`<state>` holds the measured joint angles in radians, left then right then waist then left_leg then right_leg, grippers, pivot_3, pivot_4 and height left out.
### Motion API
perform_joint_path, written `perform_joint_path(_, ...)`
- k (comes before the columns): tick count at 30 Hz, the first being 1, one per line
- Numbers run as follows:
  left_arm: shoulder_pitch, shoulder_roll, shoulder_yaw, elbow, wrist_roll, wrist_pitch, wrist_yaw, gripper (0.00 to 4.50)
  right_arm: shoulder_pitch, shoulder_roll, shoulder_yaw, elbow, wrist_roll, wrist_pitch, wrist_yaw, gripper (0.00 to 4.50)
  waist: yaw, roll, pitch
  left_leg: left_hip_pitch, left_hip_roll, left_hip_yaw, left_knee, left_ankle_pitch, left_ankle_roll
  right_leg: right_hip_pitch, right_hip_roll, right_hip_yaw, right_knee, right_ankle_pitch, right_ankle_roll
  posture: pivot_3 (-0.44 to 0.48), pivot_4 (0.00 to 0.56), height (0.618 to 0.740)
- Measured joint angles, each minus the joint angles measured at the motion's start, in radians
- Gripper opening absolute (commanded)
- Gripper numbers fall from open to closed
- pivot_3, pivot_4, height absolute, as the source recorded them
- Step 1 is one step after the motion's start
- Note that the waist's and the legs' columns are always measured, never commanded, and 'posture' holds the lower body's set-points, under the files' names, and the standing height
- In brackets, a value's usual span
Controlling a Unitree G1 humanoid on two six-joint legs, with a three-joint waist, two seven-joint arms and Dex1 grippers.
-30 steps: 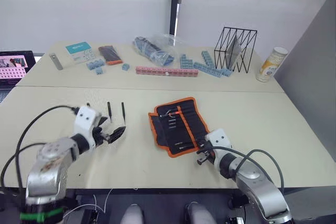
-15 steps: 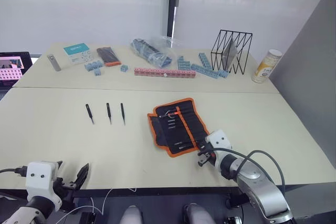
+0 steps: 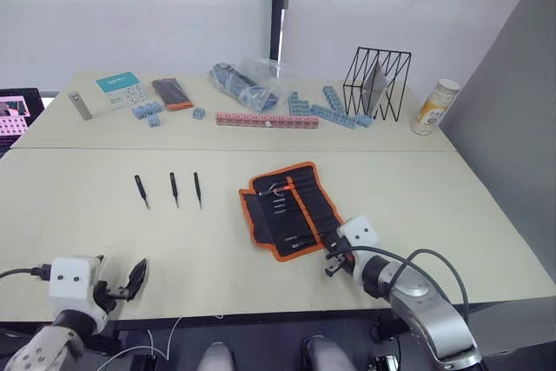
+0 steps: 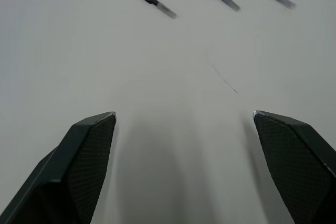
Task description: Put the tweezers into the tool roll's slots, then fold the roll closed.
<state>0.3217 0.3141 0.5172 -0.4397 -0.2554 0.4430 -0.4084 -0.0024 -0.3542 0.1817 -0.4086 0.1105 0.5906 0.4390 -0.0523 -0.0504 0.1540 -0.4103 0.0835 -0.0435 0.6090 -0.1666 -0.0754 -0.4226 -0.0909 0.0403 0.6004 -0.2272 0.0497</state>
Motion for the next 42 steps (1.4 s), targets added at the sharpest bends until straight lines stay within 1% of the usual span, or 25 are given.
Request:
perform_joint_path(4,-0.121,-0.041,-0.063,0.022,0.026,0.065,0.123,4.44,-0.004,0.001,-0.002,0.001,0.0,0.0,0.0,0.0,0.003,-0.002,-0.001,0.001,0.0,0.001,0.001,0.0,0.0,0.001,0.0,0.001,0.003,0.001,0.001,0.0,0.15,0.721)
perform_joint_path(6,-0.178,-0.059,-0.1,0.032,0.052,0.1,0.186,4.44,-0.008,0.001,-0.002,0.001,0.0,0.0,0.0,0.0,0.007,-0.004,-0.002,0.001,-0.001,0.001,0.001,0.0,0.0,0.001,0.0,0.001,0.011,0.001,0.002,0.0,0.15,0.721)
perform_joint_path(8,-0.228,-0.085,-0.121,0.046,0.067,0.129,0.244,4.44,-0.01,0.002,-0.001,0.002,0.001,0.0,0.0,0.0,0.009,-0.006,-0.003,0.003,0.0,0.001,0.0,0.0,0.0,0.001,0.001,0.001,0.013,0.001,0.001,0.0,0.15,0.721)
perform_joint_path(10,-0.283,-0.121,-0.124,0.069,0.074,0.16,0.308,4.44,-0.012,0.002,-0.001,0.001,0.001,0.0,-0.001,0.0,0.01,-0.006,-0.003,0.004,0.0,0.001,-0.001,0.0,0.0,0.001,0.002,0.001,0.014,0.002,0.001,0.0,0.15,0.721)
perform_joint_path(15,-0.405,-0.132,-0.118,0.142,0.094,0.209,0.418,4.44,-0.015,0.002,-0.001,0.002,0.001,0.001,-0.002,0.0,0.01,-0.006,-0.003,0.004,0.0,0.0,0.0,0.0,0.001,0.001,0.002,0.001,0.014,0.002,0.002,0.0,0.15,0.721)
perform_joint_path(20,-0.494,-0.111,-0.12,0.249,0.098,0.203,0.445,4.44,-0.023,0.003,-0.002,0.008,0.0,0.001,-0.005,0.0,0.014,-0.006,-0.003,0.004,0.0,0.0,0.0,0.0,0.001,0.001,0.002,0.001,0.014,0.002,0.002,0.0,0.15,0.721)
perform_joint_path(23,-0.534,-0.095,-0.123,0.319,0.103,0.17,0.447,4.44,-0.022,0.004,-0.002,0.008,0.0,0.001,-0.006,0.0,0.014,-0.005,-0.003,0.004,0.0,0.0,0.0,0.0,0.001,0.002,0.002,0.001,0.014,0.002,0.002,0.0,0.15,0.721)
perform_joint_path(29,-0.61,-0.073,-0.141,0.482,0.119,0.071,0.442,4.44,-0.009,0.005,-0.009,0.007,-0.001,-0.002,-0.011,0.0,0.026,0.001,-0.006,0.006,-0.001,0.0,-0.001,0.0,0.0,0.003,0.002,0.001,0.014,0.002,0.002,0.0,0.15,0.721)
perform_joint_path(34,-0.638,-0.07,-0.162,0.568,0.131,-0.004,0.435,4.44,0.051,0.033,-0.026,0.02,-0.009,-0.076,-0.038,0.0,0.038,0.006,-0.009,0.006,-0.001,0.0,-0.001,0.0,0.0,0.002,0.001,0.001,0.013,0.002,0.002,0.0,0.15,0.721)
perform_joint_path(38,-0.638,-0.065,-0.167,0.596,0.132,-0.034,0.427,3.32,0.106,0.061,-0.034,0.049,-0.011,-0.169,-0.054,0.0,0.038,0.008,-0.01,0.008,-0.001,0.0,-0.001,0.0,0.0,0.002,0.001,0.001,0.012,0.002,0.002,0.0,0.15,0.721)
perform_joint_path(42,-0.641,-0.058,-0.166,0.622,0.131,-0.055,0.423,1.98,0.121,0.074,-0.033,0.076,-0.014,-0.221,-0.061,0.0,0.038,0.01,-0.012,0.009,-0.001,0.001,-0.001,0.0,0.0,0.003,0.0,0.001,0.011,0.002,0.002,0.0,0.15,0.721)
